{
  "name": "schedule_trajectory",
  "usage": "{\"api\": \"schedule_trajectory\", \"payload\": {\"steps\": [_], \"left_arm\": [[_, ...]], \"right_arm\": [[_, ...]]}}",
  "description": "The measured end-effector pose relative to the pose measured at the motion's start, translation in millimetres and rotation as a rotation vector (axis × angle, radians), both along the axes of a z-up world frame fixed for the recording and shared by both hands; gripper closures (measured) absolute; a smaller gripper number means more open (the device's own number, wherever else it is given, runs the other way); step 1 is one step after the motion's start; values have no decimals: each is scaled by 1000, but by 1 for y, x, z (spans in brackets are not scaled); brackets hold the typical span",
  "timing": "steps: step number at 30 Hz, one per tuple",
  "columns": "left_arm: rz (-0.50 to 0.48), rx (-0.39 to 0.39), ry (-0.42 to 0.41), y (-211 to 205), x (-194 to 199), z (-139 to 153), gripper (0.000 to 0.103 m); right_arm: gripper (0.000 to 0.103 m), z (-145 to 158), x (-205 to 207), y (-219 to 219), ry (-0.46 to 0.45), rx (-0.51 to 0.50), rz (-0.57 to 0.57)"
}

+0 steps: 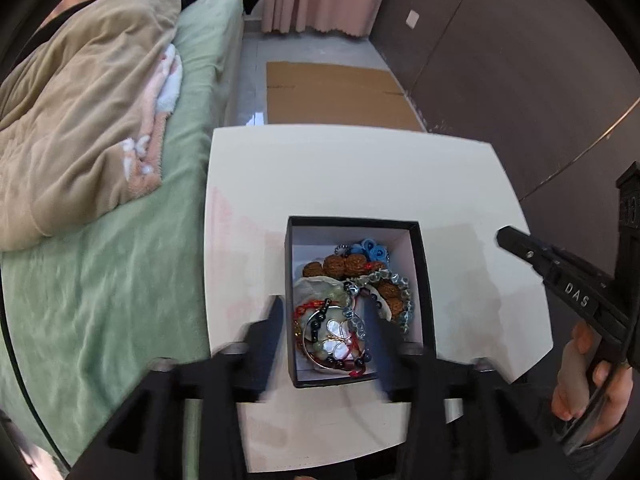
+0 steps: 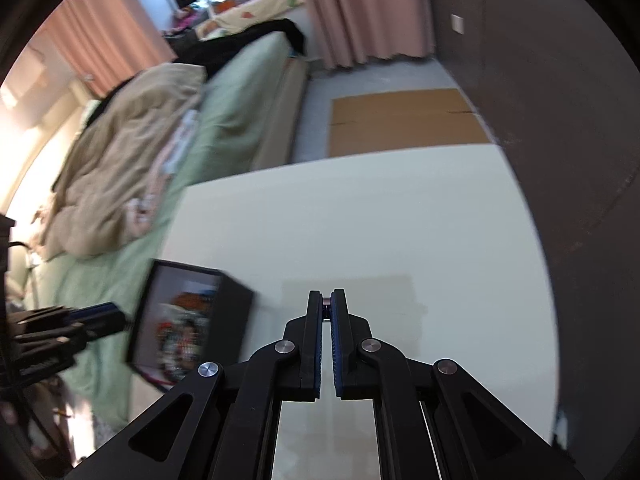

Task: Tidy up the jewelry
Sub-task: 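Lower the grey-blue bracelet and silver ring into the box and open both tools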

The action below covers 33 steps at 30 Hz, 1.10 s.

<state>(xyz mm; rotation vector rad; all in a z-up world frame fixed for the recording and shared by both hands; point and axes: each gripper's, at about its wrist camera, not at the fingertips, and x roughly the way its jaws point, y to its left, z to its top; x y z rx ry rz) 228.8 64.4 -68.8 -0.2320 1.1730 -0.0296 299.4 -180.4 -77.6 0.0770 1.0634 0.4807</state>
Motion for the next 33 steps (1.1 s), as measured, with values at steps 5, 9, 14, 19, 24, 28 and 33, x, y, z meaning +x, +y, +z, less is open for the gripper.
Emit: {"api": "schedule_trajectory", "payload": {"steps": [5,9,14,19,24,28,33], "left_arm": [[17,-12,-27,12,-6,10,41],[42,-9,-29,26,-10,15,41],[77,7,-39,46,-24,24,41],[106,4,-57,60,-38,31,41],[106,-16,-85,60,-47,39,41],[81,-24,-128,49,-55,51,22],[57,-12,-187,33,-70,66,13]], "right_arm": [[97,8,-8,34,14,115,92],[97,11,-15,58,38,186,146],[97,9,-24,91,67,192,223],[41,5,-27,96,70,126,198],[40,18,-32,81,60,130,172],[40,27,-40,71,54,98,132],[40,38,-53,51,30,45,58]]}}
